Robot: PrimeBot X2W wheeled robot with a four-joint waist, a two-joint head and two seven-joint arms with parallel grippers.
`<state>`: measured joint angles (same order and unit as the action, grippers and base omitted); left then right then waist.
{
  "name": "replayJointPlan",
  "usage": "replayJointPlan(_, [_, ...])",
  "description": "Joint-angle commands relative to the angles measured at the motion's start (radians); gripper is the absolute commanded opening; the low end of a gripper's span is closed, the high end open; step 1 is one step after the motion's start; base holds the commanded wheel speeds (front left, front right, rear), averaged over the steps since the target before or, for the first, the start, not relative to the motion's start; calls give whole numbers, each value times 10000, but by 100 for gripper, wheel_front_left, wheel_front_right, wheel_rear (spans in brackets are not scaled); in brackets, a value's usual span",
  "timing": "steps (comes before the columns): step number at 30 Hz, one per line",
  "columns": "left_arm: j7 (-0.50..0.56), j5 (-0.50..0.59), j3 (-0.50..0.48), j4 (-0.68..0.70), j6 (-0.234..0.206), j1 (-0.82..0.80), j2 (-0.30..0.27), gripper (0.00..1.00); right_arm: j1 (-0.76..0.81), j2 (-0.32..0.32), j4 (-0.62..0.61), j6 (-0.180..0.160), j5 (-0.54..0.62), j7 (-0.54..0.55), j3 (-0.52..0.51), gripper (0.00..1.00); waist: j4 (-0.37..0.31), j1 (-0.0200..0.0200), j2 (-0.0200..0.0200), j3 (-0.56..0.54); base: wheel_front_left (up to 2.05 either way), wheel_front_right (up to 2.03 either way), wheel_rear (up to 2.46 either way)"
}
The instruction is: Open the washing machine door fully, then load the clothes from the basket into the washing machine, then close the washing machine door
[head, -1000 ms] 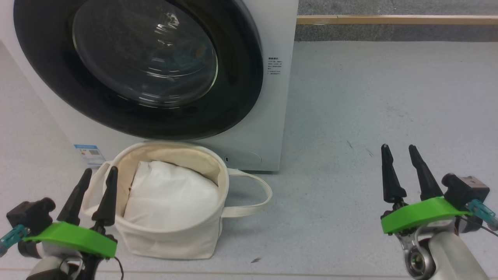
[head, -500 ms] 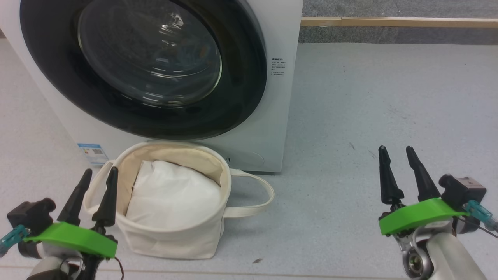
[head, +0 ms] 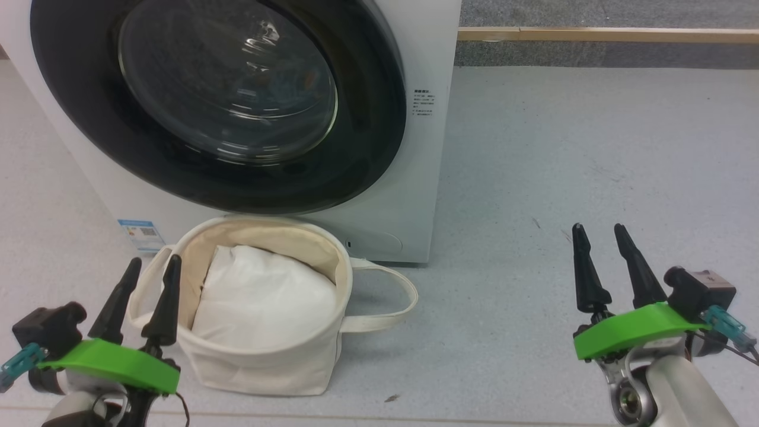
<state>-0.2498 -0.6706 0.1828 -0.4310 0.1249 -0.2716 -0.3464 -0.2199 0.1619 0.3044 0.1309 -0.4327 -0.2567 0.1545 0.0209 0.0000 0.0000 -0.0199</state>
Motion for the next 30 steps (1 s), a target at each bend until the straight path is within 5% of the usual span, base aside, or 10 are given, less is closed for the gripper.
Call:
replayJointPlan(1, [-120,65,-440,245,58,-340,-308,100,-137,-37,-292,-2,27,-51,214,100,0,0,0,-1,0,0,0])
replayJointPlan(15, [-120,47,-459,150,58,-409,-249,100,-133,-67,-271,-2,-15,-51,248,100,10,0,0,35,0,0,0])
replayJointPlan(16, [0,-43,17,-128,-2,0,41,0,4,-23,13,0,0,0,34,0,9,0,0,36,0,0,0])
replayJointPlan(30, [310,-766,-127,-339,-37,435,530,0,320,-154,420,0,-912,300,-147,0,-8,2,0,43,0,0,0])
